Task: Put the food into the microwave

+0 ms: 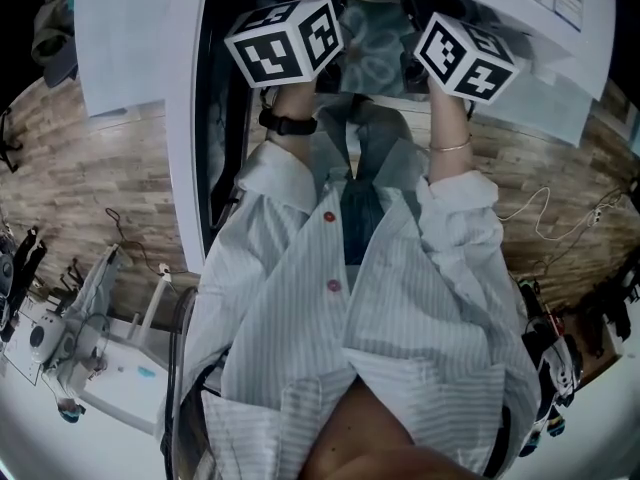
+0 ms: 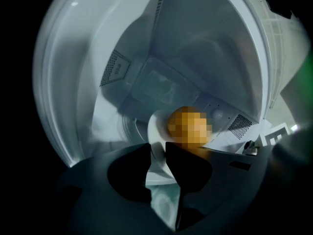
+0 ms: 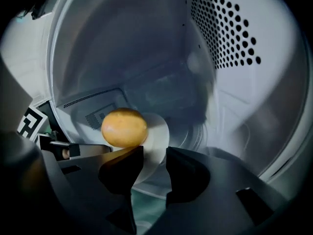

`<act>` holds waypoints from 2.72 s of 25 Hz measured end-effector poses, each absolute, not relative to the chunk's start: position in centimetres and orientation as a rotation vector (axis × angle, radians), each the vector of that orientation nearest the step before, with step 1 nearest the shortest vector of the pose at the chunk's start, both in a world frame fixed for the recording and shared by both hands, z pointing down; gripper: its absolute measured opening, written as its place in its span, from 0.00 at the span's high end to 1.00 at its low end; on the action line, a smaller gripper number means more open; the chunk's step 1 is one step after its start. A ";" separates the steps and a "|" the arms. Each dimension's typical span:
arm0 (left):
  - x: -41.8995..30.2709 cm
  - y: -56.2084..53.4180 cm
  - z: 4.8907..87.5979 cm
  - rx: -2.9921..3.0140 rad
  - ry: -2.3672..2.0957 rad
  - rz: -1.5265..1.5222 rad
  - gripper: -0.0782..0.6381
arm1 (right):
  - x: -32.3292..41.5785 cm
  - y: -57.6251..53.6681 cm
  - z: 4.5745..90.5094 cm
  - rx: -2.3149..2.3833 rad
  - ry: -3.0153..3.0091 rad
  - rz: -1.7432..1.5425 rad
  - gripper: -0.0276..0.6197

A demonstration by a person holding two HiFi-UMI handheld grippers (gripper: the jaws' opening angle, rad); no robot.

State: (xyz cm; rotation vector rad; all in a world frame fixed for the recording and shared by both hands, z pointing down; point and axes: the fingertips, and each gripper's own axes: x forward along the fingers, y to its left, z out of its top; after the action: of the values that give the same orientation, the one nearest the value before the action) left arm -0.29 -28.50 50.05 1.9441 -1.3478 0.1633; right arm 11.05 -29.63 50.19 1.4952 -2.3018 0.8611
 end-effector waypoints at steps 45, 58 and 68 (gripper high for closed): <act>-0.4 -29.8 49.7 2.109 -1.464 0.317 0.71 | 11.3 -30.1 49.1 1.509 -2.313 0.748 0.68; -0.6 -28.1 48.0 2.126 -1.470 0.298 0.71 | 10.4 -28.9 47.1 1.480 -2.374 0.793 0.68; -0.2 -25.0 43.9 2.102 -1.488 0.258 0.71 | 8.6 -25.9 44.1 1.292 -2.456 0.838 0.70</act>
State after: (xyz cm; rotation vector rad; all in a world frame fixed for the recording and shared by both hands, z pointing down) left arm -0.16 -24.98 43.88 2.1024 -1.4877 0.2578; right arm 8.62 -25.90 44.14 1.2924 -2.4557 0.8384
